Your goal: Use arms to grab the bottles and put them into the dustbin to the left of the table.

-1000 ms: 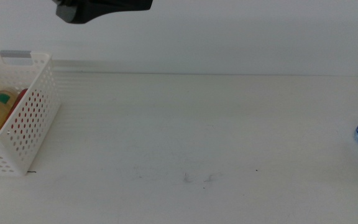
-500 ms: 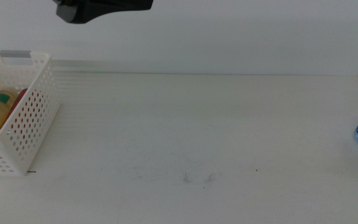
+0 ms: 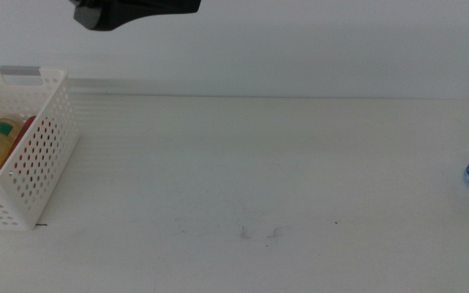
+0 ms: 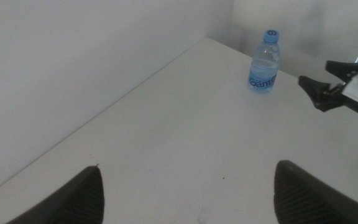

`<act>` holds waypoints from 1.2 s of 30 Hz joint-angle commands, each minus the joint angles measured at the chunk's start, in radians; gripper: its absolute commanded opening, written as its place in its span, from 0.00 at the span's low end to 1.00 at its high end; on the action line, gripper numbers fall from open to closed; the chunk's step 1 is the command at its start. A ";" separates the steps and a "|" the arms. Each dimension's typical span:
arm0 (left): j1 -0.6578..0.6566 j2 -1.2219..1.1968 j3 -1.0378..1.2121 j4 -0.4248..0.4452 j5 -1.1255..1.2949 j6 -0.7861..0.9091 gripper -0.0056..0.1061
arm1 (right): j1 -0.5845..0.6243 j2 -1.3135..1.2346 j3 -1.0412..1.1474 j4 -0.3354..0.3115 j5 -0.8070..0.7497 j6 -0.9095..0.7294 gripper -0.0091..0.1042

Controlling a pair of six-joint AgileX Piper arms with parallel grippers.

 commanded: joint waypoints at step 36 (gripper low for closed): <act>-0.006 -0.007 -0.005 -0.014 -0.017 -0.010 0.89 | 0.207 0.459 -0.570 -0.101 -0.017 0.031 0.06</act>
